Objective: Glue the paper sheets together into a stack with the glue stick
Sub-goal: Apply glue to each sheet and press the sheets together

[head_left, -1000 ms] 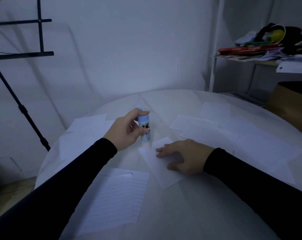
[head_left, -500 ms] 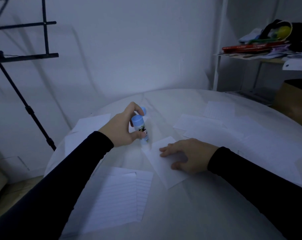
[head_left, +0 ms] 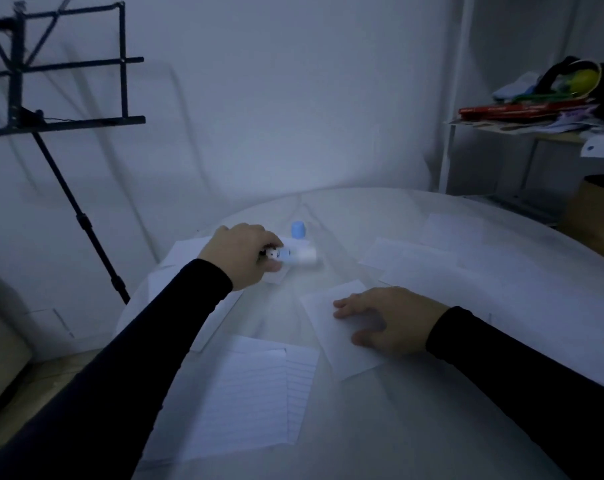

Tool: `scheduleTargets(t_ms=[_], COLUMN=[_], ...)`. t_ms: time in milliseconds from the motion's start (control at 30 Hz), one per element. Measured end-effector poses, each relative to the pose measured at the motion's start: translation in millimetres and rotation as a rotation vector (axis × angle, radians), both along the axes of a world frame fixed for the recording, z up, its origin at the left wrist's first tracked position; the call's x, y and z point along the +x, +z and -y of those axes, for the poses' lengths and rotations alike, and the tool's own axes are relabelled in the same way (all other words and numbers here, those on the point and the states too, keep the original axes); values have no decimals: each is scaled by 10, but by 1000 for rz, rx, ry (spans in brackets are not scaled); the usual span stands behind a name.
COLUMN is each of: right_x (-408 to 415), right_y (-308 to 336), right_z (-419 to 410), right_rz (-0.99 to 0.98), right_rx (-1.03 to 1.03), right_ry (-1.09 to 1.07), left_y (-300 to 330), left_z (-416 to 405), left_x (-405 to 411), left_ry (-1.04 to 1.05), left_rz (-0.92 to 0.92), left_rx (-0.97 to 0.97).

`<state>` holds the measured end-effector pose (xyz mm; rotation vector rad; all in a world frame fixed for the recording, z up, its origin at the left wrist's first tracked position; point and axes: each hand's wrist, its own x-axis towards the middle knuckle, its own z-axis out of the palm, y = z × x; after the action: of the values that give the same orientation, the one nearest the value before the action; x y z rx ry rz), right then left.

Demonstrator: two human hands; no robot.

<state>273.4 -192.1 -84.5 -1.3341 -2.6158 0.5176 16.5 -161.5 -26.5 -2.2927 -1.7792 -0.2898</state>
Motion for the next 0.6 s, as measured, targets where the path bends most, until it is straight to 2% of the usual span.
scheduleTargets(t_ms=[100,233,400,600], right_x=[-10,-64,-165,-139], right_y=[14,40,15,17], right_z=[18,28,52,15], right_rz=[19,76,135,158], right_rx=[12,48,94,87], right_ry=[-10,-37,-69,-39], left_y=[-150,-347,-500,-569], left_z=[-66,-124,-284,-390], left_x=[-49,66,306,367], left_ry=[27,47,53,67], left_rz=[446,826,1053,1103], left_rx=[26,51,-28,-76])
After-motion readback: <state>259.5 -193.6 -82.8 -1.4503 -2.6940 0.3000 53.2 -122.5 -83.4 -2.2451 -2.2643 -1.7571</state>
